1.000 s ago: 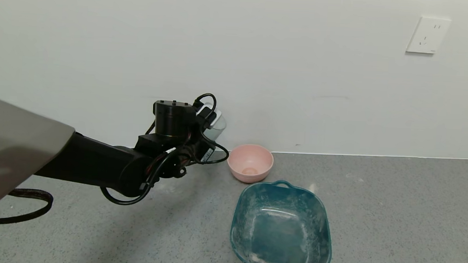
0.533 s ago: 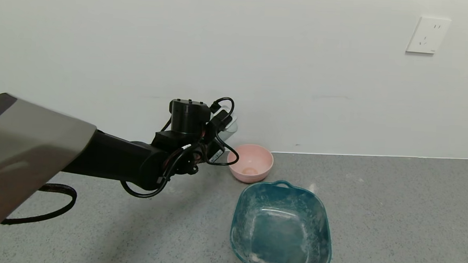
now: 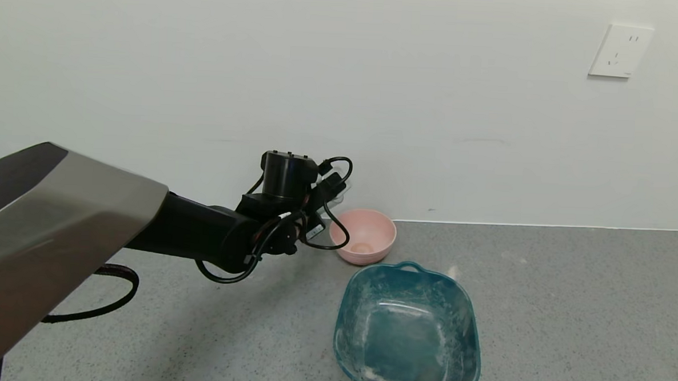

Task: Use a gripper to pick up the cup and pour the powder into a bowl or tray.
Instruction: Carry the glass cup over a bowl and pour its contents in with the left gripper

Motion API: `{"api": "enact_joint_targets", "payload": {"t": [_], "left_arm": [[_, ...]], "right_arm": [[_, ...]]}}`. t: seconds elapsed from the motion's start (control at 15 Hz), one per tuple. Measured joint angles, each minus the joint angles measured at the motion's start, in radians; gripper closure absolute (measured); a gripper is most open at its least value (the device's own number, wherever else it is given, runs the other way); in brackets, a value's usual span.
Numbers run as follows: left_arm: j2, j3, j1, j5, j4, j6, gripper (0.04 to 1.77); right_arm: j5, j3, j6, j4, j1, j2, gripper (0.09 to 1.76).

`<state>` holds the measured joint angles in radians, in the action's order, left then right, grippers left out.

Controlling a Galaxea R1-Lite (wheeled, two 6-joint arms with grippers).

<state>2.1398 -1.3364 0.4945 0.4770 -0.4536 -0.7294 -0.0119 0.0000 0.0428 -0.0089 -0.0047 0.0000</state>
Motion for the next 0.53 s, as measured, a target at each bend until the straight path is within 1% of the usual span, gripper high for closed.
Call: {"api": "enact_joint_targets", "payload": {"t": [0.07,0.2,0.33,0.53], "left_arm": [[0.004,-0.016,0.006,0.011,0.042,-0.001,0.54],[0.01,-0.054,0.02,0.044,0.089,-0.01,0.54],[0.023,-0.086,0.029,0.08,0.103,-0.037,0.54],[0.038,-0.107,0.038,0.103,0.105,-0.081,0.54]], "right_arm": [[-0.001,0.0,0.0,0.0,0.0,0.0,0.14],[0.0,0.0,0.0,0.0,0.0,0.0,0.14],[0.0,0.0,0.0,0.0,0.0,0.0,0.14],[0.0,0.0,0.0,0.0,0.0,0.0,0.14]]}}
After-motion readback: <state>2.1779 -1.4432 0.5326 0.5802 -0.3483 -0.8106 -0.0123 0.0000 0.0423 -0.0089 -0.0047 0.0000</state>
